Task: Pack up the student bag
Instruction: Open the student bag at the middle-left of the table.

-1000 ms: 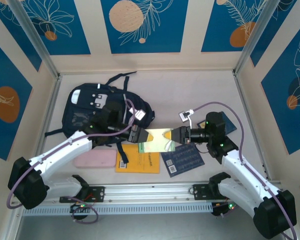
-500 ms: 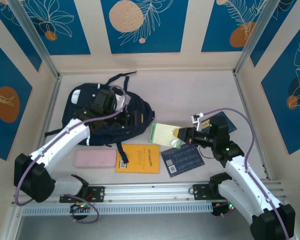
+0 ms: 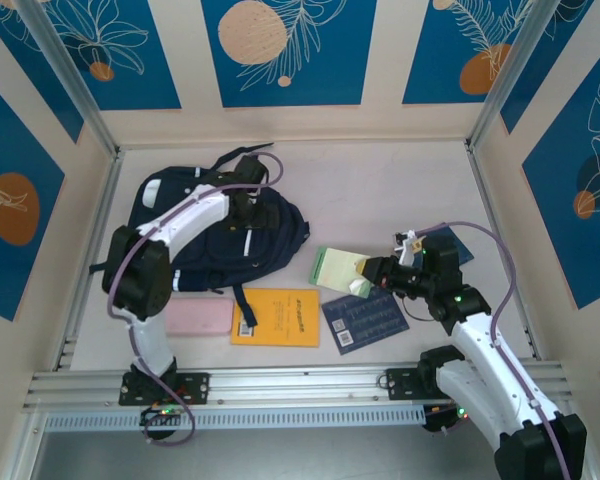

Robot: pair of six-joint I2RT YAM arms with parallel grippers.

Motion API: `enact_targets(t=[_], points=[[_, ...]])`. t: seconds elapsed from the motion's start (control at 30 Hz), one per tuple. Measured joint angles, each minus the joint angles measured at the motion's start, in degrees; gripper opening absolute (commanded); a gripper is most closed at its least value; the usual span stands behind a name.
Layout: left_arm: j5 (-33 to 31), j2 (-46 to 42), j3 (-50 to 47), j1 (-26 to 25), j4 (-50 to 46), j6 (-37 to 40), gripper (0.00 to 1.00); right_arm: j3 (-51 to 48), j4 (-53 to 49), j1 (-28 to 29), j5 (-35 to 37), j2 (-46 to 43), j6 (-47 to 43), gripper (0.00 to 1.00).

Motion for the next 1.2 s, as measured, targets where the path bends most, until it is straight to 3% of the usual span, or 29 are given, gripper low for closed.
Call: enact_targets(t=[0.1,0.17,0.23,0.4,0.5,0.7,1.2], points=[[-1.2,4.7,4.13,0.0,-1.62,0.2,0.88,-0.42,-0.81,-1.27,-0.46,-0.39,-0.11,0.0],[-1.36,6.69,5.29,0.0,-1.38,0.31,0.79,-0.76,-1.33,-1.97,-0.74,-0.59,-0.26,0.0],[-1.09,7.06,4.37,0.02,-0.63,0.66,0.65,-0.98,-1.7,-2.43,-1.03,-0.59,-0.44,0.0],[3.39,7.02,2.03,1.03,2.49,0.66,0.13,-1.14,-2.56,-3.56,-1.75,-0.09,-0.44,0.0],[6.97,7.02,2.12,2.08,3.06,0.0,0.0,-1.14,-2.6,-3.96,-1.97,1.55,-0.42,0.0],[14.84,6.95,1.46,5.62,4.59,-1.79,0.0,-0.85,-4.5,-4.15,-1.77,4.44,-0.39,0.0],[24.65,2.93,-0.57,11.1,7.26,-3.69,0.0,3.34,-8.63,-4.59,1.66,5.55,0.26,0.0]])
